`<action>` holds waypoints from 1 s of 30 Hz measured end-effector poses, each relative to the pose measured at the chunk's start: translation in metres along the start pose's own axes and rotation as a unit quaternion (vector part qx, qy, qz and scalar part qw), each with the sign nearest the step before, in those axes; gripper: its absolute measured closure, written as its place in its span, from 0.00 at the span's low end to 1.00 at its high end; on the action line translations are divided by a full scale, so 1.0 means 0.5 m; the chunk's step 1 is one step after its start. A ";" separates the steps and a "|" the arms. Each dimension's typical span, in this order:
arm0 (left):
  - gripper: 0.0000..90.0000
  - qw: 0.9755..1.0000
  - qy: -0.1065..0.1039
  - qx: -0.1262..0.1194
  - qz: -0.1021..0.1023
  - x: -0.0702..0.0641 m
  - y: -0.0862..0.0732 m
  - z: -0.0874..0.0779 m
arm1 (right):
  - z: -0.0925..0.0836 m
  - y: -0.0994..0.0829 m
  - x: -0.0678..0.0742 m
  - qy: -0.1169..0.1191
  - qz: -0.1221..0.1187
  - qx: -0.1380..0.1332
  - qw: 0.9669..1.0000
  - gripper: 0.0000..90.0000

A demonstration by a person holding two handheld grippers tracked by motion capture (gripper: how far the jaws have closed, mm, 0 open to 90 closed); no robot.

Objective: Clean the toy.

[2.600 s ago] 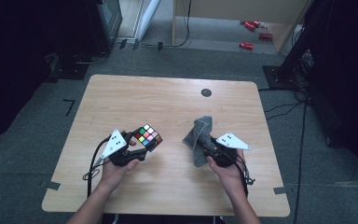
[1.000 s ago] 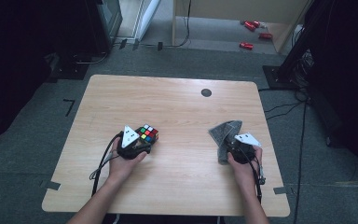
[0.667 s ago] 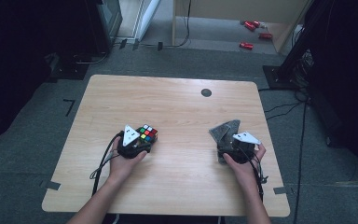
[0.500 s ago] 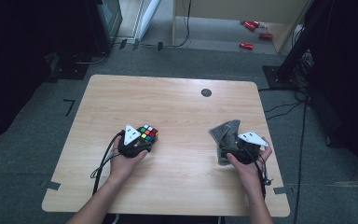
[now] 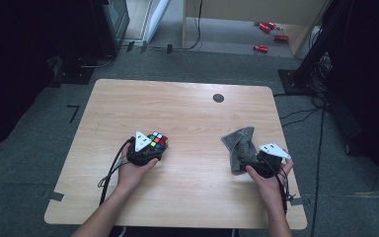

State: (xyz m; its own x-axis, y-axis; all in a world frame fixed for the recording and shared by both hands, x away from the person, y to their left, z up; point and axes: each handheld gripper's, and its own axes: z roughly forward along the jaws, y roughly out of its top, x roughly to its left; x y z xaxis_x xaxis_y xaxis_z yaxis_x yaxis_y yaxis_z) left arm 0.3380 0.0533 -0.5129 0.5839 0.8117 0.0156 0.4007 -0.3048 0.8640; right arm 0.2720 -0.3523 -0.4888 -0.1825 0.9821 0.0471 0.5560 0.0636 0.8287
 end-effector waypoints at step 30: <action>0.03 0.997 0.043 0.019 -0.057 0.115 -0.058 -0.197 | -0.068 -0.054 -0.023 0.019 -0.024 0.048 0.998 0.00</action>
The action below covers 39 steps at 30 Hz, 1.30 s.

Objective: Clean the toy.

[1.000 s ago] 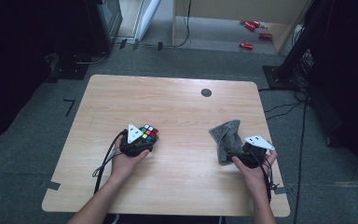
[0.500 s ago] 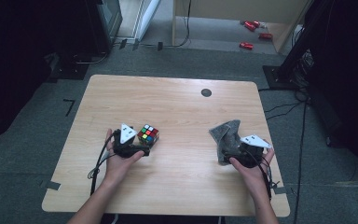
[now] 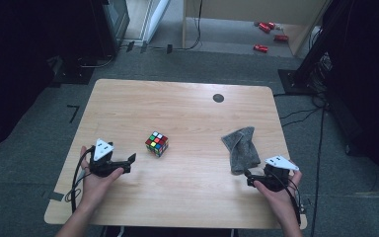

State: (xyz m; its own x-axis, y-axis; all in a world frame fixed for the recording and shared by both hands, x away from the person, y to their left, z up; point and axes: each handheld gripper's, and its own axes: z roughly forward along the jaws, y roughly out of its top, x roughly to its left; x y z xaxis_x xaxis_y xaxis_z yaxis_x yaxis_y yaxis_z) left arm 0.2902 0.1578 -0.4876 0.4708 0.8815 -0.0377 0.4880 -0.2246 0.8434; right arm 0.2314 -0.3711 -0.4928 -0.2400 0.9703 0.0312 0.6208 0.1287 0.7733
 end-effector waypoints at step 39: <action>0.05 0.992 0.039 0.119 0.000 0.054 -0.101 -0.048 | -0.016 -0.098 -0.082 -0.049 0.044 0.046 0.997 0.00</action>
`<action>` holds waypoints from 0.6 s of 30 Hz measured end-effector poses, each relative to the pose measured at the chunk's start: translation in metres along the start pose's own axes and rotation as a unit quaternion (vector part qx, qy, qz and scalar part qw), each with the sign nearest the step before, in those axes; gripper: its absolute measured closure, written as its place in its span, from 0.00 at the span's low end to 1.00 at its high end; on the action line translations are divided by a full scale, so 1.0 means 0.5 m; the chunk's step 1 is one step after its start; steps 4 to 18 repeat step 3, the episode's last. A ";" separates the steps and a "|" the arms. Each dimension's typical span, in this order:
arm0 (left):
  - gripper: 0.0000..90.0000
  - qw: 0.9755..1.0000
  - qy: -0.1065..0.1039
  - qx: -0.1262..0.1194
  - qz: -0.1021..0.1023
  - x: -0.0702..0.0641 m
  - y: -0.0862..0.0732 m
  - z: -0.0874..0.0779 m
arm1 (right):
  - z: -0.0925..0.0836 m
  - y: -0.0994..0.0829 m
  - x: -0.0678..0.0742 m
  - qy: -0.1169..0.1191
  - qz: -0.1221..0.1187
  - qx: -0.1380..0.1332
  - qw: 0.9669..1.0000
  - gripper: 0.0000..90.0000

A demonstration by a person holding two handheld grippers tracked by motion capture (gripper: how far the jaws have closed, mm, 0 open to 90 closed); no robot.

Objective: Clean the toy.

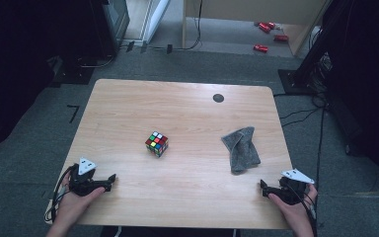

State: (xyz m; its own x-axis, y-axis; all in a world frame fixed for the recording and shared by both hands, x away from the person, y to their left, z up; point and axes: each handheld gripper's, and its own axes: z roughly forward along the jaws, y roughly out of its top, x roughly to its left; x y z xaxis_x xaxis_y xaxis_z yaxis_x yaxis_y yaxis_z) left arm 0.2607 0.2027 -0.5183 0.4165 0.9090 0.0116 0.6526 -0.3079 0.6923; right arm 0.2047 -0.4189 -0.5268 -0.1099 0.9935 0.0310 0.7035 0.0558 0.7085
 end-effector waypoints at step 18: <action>0.05 1.000 0.000 0.000 -0.001 0.000 0.001 0.001 | 0.000 0.001 0.000 0.001 0.000 0.000 1.000 0.00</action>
